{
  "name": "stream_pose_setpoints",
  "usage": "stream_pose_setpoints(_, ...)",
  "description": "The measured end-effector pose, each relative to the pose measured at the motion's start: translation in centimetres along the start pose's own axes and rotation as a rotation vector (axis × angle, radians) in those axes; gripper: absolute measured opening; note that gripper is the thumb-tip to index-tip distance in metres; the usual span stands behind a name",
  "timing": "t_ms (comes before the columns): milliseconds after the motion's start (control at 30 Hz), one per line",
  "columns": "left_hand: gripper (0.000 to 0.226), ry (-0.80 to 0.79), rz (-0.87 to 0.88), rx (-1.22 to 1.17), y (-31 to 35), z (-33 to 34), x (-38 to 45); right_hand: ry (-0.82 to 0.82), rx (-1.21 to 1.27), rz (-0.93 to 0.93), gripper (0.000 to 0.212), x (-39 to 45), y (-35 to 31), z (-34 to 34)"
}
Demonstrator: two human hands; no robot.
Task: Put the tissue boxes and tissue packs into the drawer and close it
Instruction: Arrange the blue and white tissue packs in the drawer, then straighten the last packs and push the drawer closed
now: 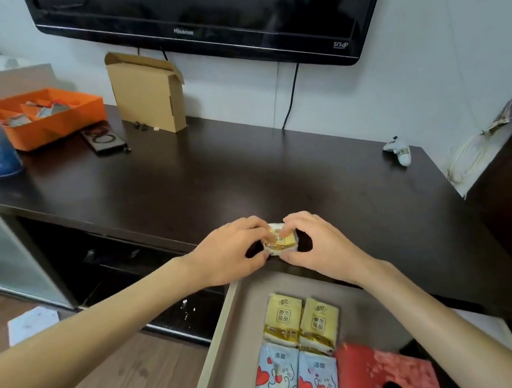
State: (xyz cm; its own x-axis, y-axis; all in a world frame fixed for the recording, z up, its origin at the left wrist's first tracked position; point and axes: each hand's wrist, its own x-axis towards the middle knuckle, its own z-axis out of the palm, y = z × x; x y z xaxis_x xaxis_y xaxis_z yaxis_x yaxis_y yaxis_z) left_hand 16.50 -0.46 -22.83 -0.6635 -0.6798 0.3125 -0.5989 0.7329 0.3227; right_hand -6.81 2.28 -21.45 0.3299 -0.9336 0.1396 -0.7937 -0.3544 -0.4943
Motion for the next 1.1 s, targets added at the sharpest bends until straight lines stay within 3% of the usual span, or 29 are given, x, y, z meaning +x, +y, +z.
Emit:
stream_pose_setpoints(100, 0.028, 0.015, -0.01, -0.053, 1.4, -0.3, -0.5, 0.011, 0.016, 0.009, 0.025, -1.5, -0.6, -1.0)
stream_pose_setpoints(267, 0.027, 0.105, -0.061, -0.19, 3.8, -2.4, -4.2, 0.098, 0.015, 0.026, 0.031, -7.0, -2.0, -1.6)
stream_pose_setpoints(433, 0.02, 0.01, -0.08, -0.255, 7.3, -3.0, -10.3, 0.059, 0.005, 0.096, 0.039, -13.8, -2.2, 0.9)
stream_pose_setpoints(600, 0.021, -0.117, -0.095, -0.173, 10.0, -2.1, -13.6, 0.051, -0.161, 0.252, 0.035, -13.6, -1.1, 2.4)
stream_pose_setpoints(800, 0.035, -0.09, -0.134, -0.18, 11.6, -1.5, -16.6, -0.007, -0.234, 0.317, 0.033, -13.0, -0.9, 4.0)
stream_pose_setpoints(900, 0.031, -0.092, -0.147, -0.194, 12.1, -1.5, -17.4, -0.059, -0.208, 0.327, 0.036, -13.1, -1.5, 4.0)
stream_pose_setpoints(1100, 0.033, -0.103, -0.143, -0.205, 13.7, -2.0, -19.4, 0.044, -0.187, 0.261, 0.022, -15.5, -4.2, 2.1)
